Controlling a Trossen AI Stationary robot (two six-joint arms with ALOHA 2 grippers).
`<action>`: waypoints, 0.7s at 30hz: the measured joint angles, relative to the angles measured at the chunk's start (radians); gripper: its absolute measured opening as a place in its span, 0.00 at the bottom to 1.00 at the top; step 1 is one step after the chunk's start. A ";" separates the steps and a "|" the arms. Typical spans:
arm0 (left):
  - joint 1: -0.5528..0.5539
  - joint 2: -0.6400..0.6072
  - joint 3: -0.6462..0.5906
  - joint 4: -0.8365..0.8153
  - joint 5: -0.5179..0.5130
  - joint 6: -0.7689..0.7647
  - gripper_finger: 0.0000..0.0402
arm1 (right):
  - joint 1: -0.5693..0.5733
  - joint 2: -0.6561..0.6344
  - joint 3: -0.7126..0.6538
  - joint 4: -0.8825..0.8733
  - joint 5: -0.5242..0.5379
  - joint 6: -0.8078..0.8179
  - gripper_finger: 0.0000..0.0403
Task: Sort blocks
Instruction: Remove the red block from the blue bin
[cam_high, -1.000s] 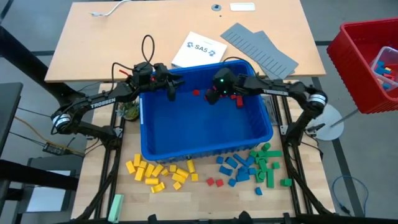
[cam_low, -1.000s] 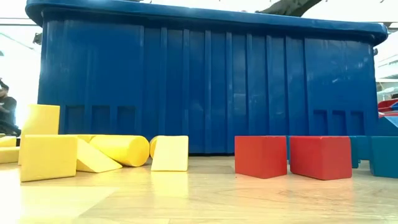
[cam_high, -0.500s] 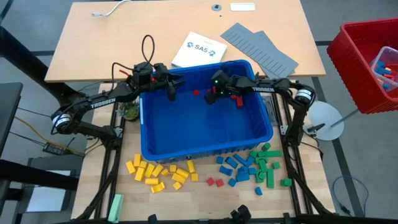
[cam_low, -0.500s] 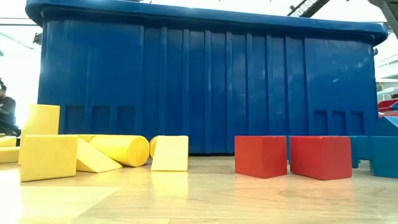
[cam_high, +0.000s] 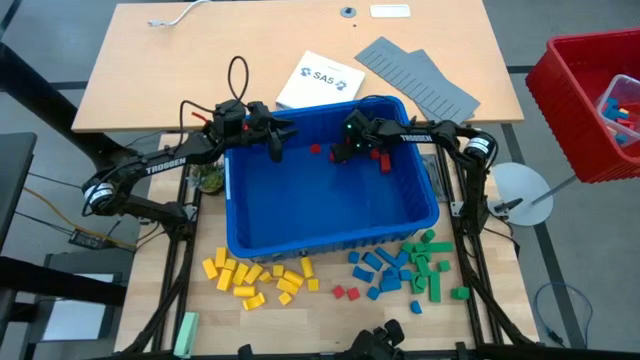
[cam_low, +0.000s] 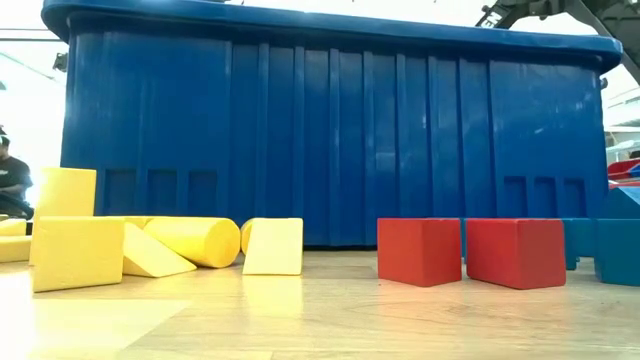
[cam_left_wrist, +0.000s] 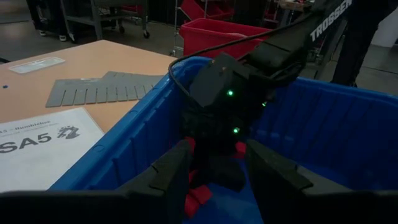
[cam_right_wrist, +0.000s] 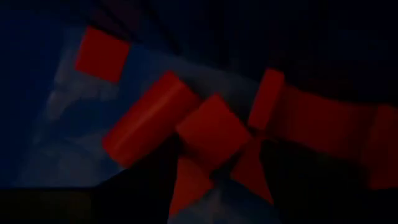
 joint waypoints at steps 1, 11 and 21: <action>0.000 0.000 0.000 0.001 0.000 0.000 0.41 | -0.002 0.000 0.000 0.010 -0.009 -0.003 0.55; 0.000 0.000 0.000 0.001 0.000 0.000 0.41 | -0.012 0.002 0.000 0.075 -0.016 -0.029 0.53; 0.000 0.000 0.000 0.001 0.000 0.000 0.41 | 0.002 0.002 0.000 0.063 -0.059 -0.079 0.49</action>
